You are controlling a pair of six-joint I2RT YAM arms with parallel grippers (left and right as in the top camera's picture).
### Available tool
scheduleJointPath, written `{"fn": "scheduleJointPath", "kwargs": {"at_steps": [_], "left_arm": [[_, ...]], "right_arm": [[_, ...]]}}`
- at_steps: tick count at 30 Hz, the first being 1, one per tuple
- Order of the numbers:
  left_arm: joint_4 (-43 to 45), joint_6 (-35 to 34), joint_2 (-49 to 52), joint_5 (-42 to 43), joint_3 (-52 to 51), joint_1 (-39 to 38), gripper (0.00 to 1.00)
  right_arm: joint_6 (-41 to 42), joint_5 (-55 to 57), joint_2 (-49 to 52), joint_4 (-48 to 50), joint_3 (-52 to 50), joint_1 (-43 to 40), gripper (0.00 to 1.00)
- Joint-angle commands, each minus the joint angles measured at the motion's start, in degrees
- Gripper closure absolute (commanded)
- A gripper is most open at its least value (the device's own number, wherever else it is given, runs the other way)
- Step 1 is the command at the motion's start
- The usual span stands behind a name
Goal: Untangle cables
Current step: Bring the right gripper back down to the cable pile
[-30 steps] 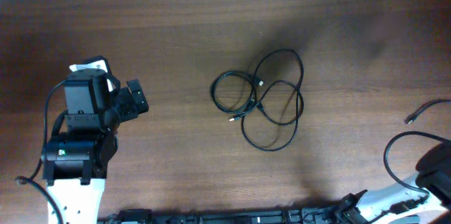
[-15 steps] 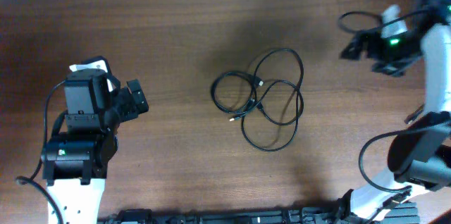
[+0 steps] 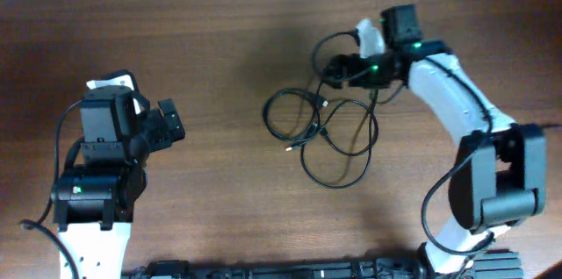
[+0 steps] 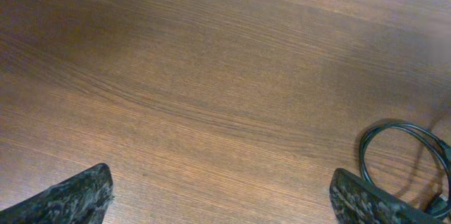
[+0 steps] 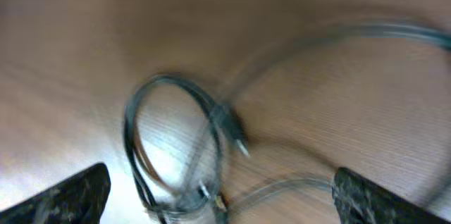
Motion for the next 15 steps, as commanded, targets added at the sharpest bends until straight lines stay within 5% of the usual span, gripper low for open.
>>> {"fn": "scheduleJointPath", "kwargs": {"at_steps": [1,15], "left_arm": [[0.1,-1.0,0.0,0.4,0.3,0.3,0.01],[0.1,-1.0,0.0,0.4,0.3,0.3,0.01]], "right_arm": [[9.8,3.8,1.1,4.2,-1.4,4.3,0.01],[17.7,8.7,9.5,8.5,-1.4,7.9,0.01]]}}
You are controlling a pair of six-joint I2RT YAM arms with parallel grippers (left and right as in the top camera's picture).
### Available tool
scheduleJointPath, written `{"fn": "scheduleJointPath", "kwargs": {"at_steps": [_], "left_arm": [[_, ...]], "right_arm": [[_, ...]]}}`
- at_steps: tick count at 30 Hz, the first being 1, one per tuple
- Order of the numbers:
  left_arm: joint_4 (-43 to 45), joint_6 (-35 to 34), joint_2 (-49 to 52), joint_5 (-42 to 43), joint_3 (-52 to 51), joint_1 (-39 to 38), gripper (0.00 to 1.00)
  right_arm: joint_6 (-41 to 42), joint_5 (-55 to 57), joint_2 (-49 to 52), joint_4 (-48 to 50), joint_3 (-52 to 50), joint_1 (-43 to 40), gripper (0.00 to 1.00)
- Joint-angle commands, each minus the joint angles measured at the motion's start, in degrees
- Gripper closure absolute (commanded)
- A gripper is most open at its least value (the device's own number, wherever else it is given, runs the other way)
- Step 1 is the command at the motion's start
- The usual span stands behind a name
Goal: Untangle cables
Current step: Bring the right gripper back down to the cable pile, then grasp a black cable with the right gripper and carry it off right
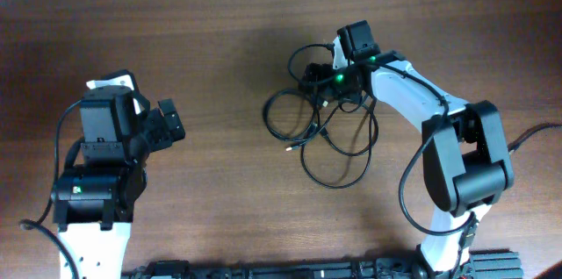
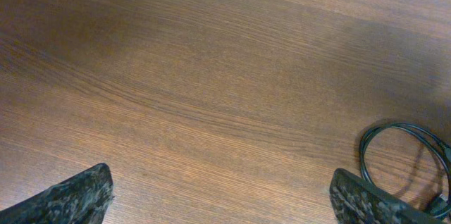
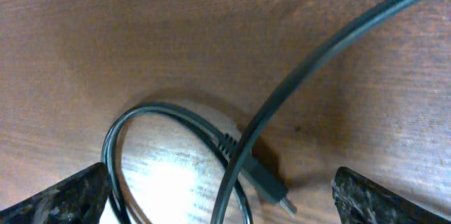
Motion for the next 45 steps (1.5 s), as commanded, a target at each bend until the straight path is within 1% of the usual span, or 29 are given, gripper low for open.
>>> {"fn": "scheduleJointPath", "kwargs": {"at_steps": [1,4,7,8,9,10,11,12,13,15,18,19,21,24,28,33,34,40,45], "left_arm": [[0.1,-1.0,0.0,0.4,0.3,0.3,0.01],[0.1,-1.0,0.0,0.4,0.3,0.3,0.01],[0.1,-1.0,0.0,0.4,0.3,0.3,0.01],[0.1,-1.0,0.0,0.4,0.3,0.3,0.01],[0.1,-1.0,0.0,0.4,0.3,0.3,0.01],[0.1,-1.0,0.0,0.4,0.3,0.3,0.01],[0.1,-1.0,0.0,0.4,0.3,0.3,0.01],[0.1,-1.0,0.0,0.4,0.3,0.3,0.01],[0.1,-1.0,0.0,0.4,0.3,0.3,0.01],[0.1,-1.0,0.0,0.4,0.3,0.3,0.01],[0.1,-1.0,0.0,0.4,0.3,0.3,0.01],[0.1,-1.0,0.0,0.4,0.3,0.3,0.01],[0.1,-1.0,0.0,0.4,0.3,0.2,0.01],[0.1,-1.0,0.0,0.4,0.3,0.3,0.01],[0.1,-1.0,0.0,0.4,0.3,0.3,0.01],[0.1,-1.0,0.0,0.4,0.3,0.3,0.01],[0.1,-1.0,0.0,0.4,0.3,0.3,0.01],[0.1,-1.0,0.0,0.4,0.3,0.3,0.01],[0.1,-1.0,0.0,0.4,0.3,0.3,0.01]], "right_arm": [[1.0,0.7,1.9,2.5,-0.4,0.6,0.01],[1.3,0.5,2.9,4.4,-0.4,0.9,0.01],[3.8,0.4,4.1,5.5,-0.4,1.7,0.0],[4.5,0.5,4.5,5.8,-0.4,2.1,0.03],[4.5,0.5,5.0,6.5,-0.4,2.6,0.2],[4.5,0.5,5.1,7.1,-0.4,3.1,0.53],[4.5,0.6,5.1,7.5,-0.4,3.2,0.73],[4.5,0.6,5.1,8.2,-0.4,3.5,0.88],[4.5,0.5,5.1,8.8,-0.3,3.5,0.96],[4.5,0.2,5.1,9.6,-0.3,3.5,0.96],[4.5,-4.9,4.2,9.1,0.5,3.0,0.96],[4.5,-7.4,3.1,8.2,1.6,2.7,0.96],[4.0,-8.6,0.7,6.3,3.5,2.7,0.96],[0.4,-8.8,-4.3,2.8,7.1,2.8,0.96],[-3.4,-8.8,-12.9,-0.7,14.0,2.8,0.96],[-3.4,-8.5,-20.3,-0.6,22.6,2.8,0.96],[-3.4,-8.5,-21.6,-0.5,25.9,2.8,0.96],[-3.3,-8.2,-22.7,0.0,41.3,2.8,0.96],[-3.3,-2.1,-22.7,0.1,50.1,2.8,0.96]]}}
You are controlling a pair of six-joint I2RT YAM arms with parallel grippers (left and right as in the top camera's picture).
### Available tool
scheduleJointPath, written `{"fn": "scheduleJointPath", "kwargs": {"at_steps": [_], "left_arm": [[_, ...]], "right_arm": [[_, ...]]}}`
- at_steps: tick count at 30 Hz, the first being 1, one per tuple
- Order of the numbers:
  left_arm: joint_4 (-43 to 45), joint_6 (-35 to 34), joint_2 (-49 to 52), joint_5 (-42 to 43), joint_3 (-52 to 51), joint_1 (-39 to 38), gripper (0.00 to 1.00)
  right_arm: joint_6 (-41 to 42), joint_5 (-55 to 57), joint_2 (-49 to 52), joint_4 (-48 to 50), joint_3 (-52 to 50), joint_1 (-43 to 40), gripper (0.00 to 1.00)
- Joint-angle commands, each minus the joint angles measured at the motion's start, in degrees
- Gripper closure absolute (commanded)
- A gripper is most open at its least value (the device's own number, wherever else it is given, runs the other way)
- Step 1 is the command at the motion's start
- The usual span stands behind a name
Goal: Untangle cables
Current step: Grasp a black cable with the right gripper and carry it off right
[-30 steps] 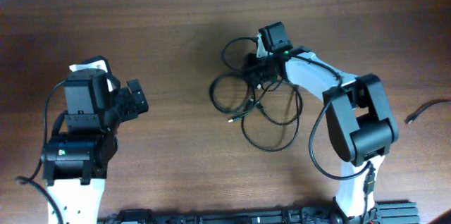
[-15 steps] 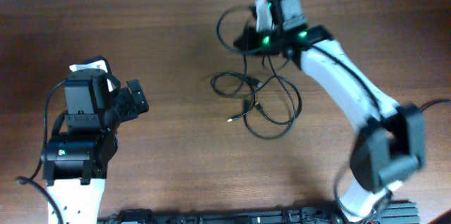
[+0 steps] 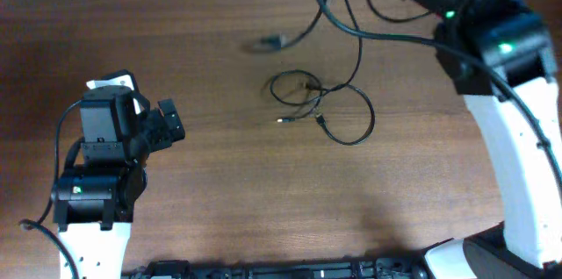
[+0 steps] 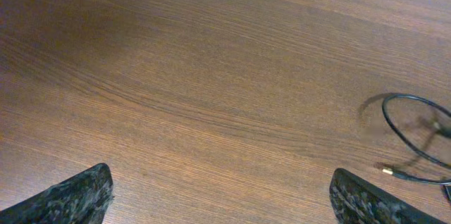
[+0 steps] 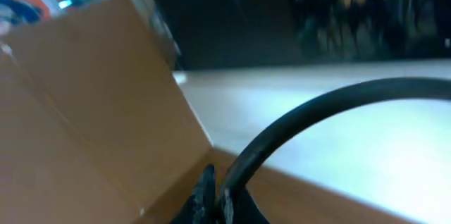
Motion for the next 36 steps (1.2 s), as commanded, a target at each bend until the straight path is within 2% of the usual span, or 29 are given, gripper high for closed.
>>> {"fn": "scheduleJointPath", "kwargs": {"at_steps": [1,10,13,20,24,30,36], "left_arm": [[0.1,-1.0,0.0,0.4,0.3,0.3,0.01],[0.1,-1.0,0.0,0.4,0.3,0.3,0.01],[0.1,-1.0,0.0,0.4,0.3,0.3,0.01],[0.1,-1.0,0.0,0.4,0.3,0.2,0.01],[0.1,-1.0,0.0,0.4,0.3,0.2,0.01],[0.1,-1.0,0.0,0.4,0.3,0.2,0.01],[0.1,-1.0,0.0,0.4,0.3,0.2,0.01]], "right_arm": [[-0.8,7.0,-1.0,0.3,5.8,-0.2,0.96],[-0.7,20.0,-1.2,-1.6,14.0,-0.2,0.96],[-0.8,24.3,-1.3,-9.7,15.0,-0.2,0.96],[-4.0,36.8,-1.1,-35.4,15.0,-0.2,0.96],[-4.0,45.8,-1.4,-44.3,15.0,-0.2,0.96],[-4.0,56.7,-4.1,-47.1,16.4,-0.2,0.96],[-5.0,60.4,-7.7,-46.9,19.6,-0.2,0.96]]}}
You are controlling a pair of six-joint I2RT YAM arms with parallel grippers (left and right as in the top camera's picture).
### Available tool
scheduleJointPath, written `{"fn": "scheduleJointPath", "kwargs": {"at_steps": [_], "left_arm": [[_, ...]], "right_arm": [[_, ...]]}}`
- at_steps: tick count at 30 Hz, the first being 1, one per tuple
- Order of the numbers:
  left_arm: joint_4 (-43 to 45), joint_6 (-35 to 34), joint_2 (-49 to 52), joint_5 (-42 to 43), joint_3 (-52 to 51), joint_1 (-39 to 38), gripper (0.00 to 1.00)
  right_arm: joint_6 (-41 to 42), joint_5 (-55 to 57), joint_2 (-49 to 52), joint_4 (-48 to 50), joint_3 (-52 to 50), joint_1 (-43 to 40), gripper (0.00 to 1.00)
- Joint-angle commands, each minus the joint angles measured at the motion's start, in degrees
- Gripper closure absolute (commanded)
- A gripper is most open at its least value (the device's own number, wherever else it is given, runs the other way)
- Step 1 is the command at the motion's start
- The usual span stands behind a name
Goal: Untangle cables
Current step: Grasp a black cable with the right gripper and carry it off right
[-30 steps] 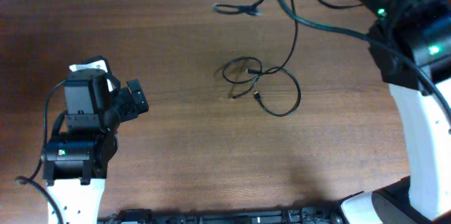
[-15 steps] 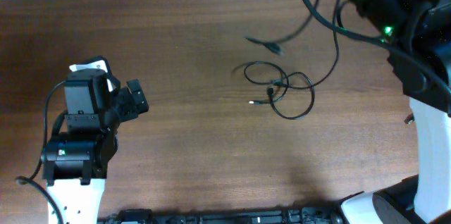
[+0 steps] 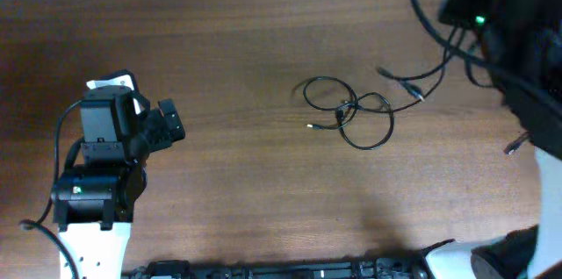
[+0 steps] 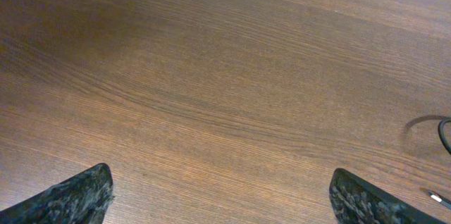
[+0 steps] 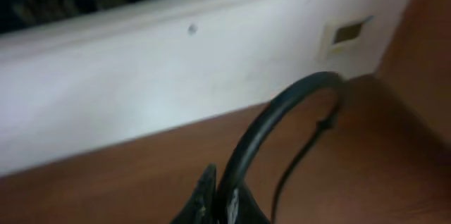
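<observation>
A loose tangle of thin black cables point(image 3: 349, 112) lies on the brown table point(image 3: 228, 191), right of centre. My right gripper point(image 5: 224, 200) is shut on a thicker black cable point(image 5: 282, 115), raised high above the table. In the overhead view that cable point(image 3: 432, 42) hangs down from the top right edge, with its plug end point(image 3: 413, 91) near the tangle. The right arm point(image 3: 518, 25) fills the top right corner and hides its own fingers there. My left gripper point(image 4: 220, 190) is open over bare wood at the far left, with one fingertip point(image 4: 79, 196) showing at each lower corner.
Another cable end point(image 3: 515, 146) shows at the right edge under the right arm. A white wall point(image 5: 141, 104) with a small plate runs behind the table. A bit of cable loop point(image 4: 445, 131) shows at the right edge of the left wrist view.
The right arm has moved to the right with the thick cable in its gripper. The tangle on the table lies further right and is smaller. The left arm has not moved.
My right gripper was open above the top of the cable heap, then open low over a thick cable and plug. Later it was shut on that cable, high above the table's far edge. Now it holds it further right, with the heap drawn rightward.
</observation>
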Motion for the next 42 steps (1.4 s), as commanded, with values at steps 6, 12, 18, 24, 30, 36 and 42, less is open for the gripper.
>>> {"fn": "scheduleJointPath", "kwargs": {"at_steps": [6,12,18,24,30,36,42], "left_arm": [[0.1,-1.0,0.0,0.4,0.3,0.2,0.01],[0.1,-1.0,0.0,0.4,0.3,0.2,0.01],[0.1,-1.0,0.0,0.4,0.3,0.2,0.01],[0.1,-1.0,0.0,0.4,0.3,0.2,0.01],[0.1,-1.0,0.0,0.4,0.3,0.2,0.01],[0.1,-1.0,0.0,0.4,0.3,0.2,0.01],[0.1,-1.0,0.0,0.4,0.3,0.2,0.01]], "right_arm": [[-5.8,5.5,-7.3,0.3,4.8,-0.2,0.96],[-7.4,10.3,-9.7,2.2,4.8,-0.2,0.96],[-13.2,27.2,-8.0,8.7,4.8,-0.2,0.96],[-14.2,34.9,-3.8,11.7,4.8,-6.3,0.96],[-14.2,28.5,2.5,12.7,4.8,-20.6,0.96],[-14.0,12.2,10.2,12.7,4.8,-37.9,0.96],[-5.7,-10.4,19.8,7.5,4.8,-51.7,0.96]]}}
